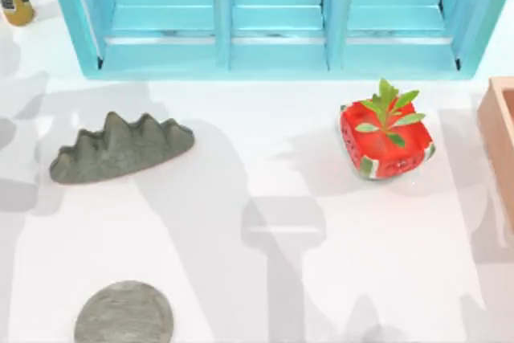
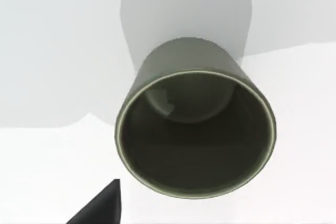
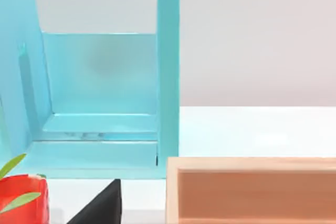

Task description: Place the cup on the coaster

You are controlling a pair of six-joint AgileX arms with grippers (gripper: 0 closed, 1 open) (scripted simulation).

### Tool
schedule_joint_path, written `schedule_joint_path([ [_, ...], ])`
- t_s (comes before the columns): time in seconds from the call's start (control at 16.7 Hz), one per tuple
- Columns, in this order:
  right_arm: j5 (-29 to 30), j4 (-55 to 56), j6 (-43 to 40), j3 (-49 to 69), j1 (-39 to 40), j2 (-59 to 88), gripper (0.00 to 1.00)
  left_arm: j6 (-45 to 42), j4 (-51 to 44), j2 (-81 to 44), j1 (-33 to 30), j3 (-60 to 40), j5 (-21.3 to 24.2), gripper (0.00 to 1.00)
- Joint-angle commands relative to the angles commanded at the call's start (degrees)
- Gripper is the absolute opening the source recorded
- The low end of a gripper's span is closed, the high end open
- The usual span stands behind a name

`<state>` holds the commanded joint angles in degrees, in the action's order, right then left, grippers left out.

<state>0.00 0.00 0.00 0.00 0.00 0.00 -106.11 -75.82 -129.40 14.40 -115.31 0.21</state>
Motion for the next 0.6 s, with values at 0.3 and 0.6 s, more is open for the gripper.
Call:
schedule_joint_path([
  [0.3,0.0,0.0,0.0,0.0,0.0,0.0,1.0,-0.2,10.8,-0.9,0.2,9.8,0.0,1.0],
  [0.6,0.0,0.0,0.0,0.0,0.0,0.0,1.0,-0.3,14.1,-1.2,0.2,12.9,0.0,1.0],
])
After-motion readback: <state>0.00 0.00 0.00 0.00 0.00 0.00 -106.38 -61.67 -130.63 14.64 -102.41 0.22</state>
